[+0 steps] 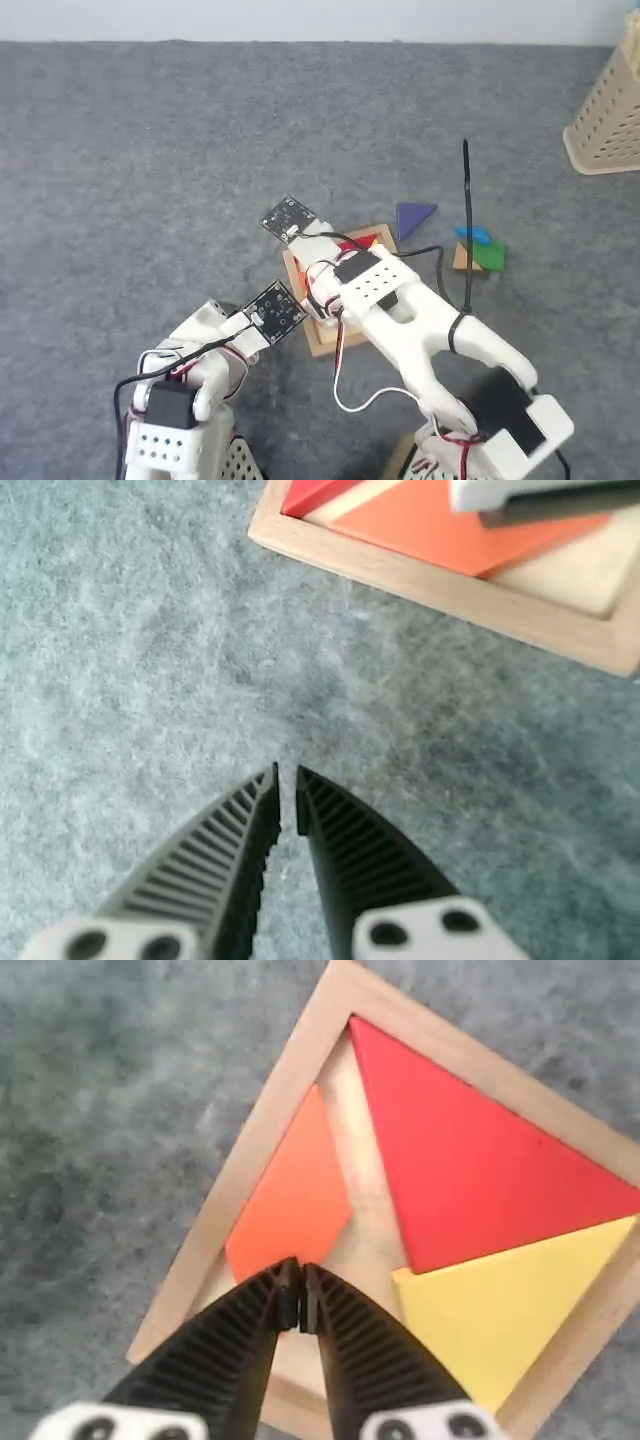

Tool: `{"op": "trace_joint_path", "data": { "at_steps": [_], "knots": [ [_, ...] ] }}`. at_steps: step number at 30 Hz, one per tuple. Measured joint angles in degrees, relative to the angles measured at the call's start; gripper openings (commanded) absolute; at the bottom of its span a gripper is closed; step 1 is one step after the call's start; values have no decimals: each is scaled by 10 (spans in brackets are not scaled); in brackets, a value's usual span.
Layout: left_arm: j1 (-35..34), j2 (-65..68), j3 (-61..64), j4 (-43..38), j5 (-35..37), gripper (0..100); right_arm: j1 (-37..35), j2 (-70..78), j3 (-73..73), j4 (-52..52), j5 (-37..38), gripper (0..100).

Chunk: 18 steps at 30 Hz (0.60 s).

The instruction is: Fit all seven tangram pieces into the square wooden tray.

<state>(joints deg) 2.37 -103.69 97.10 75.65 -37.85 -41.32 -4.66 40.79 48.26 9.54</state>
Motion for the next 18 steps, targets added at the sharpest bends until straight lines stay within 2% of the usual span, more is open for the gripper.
{"op": "trace_joint_path", "data": {
  "at_steps": [18],
  "knots": [
    [0, 0, 0, 0, 0, 27, -2, 112, -135, 1, 22, 6]
  ]
}}
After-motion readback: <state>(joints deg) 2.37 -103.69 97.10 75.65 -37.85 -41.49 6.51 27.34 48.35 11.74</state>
